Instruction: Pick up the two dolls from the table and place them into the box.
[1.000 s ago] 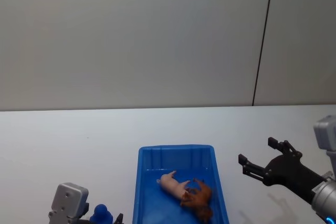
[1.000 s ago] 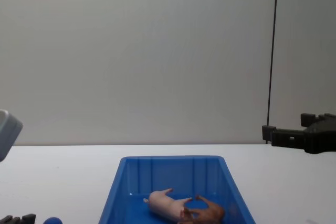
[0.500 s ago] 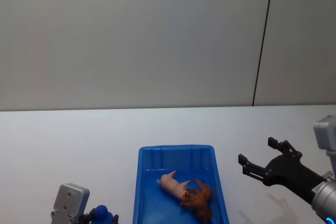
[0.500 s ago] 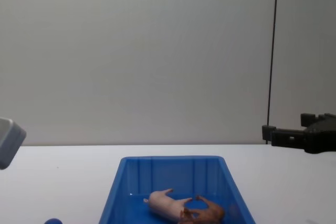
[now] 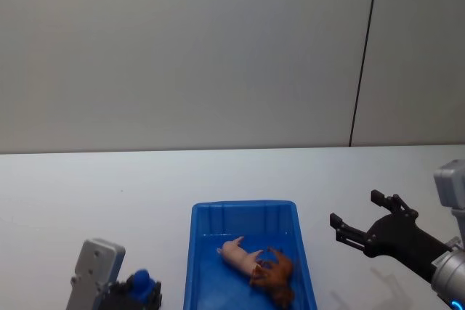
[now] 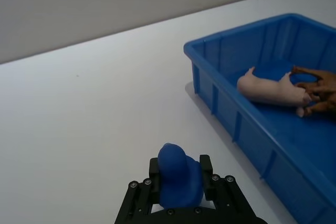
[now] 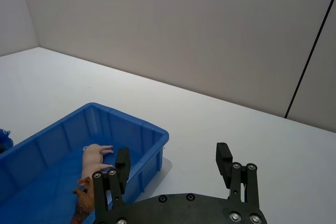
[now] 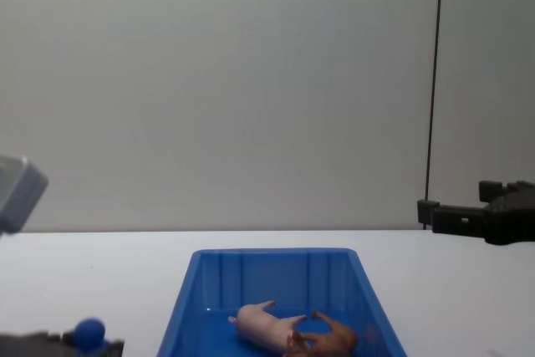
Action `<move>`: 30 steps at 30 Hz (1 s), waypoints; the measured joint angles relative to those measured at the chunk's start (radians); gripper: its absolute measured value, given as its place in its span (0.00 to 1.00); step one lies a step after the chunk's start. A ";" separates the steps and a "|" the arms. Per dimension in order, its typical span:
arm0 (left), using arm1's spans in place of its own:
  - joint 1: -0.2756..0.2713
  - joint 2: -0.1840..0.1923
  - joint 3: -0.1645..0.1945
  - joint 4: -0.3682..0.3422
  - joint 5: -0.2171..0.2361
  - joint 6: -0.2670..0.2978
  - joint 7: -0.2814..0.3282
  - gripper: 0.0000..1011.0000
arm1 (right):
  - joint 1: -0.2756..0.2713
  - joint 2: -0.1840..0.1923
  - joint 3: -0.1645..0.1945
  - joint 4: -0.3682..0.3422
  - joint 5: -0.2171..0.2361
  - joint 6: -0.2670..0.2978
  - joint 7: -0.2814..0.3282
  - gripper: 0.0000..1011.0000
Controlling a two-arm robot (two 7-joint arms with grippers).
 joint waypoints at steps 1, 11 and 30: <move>-0.005 -0.001 -0.002 -0.006 0.008 0.000 -0.001 0.43 | 0.000 0.000 0.000 0.000 0.000 0.000 0.000 0.99; -0.079 -0.046 -0.005 -0.015 0.076 -0.015 -0.059 0.37 | 0.000 0.000 0.000 0.000 0.000 0.000 0.000 0.99; -0.250 -0.204 0.052 0.116 0.184 -0.066 -0.246 0.66 | 0.000 0.000 0.000 0.000 0.000 0.000 0.000 0.99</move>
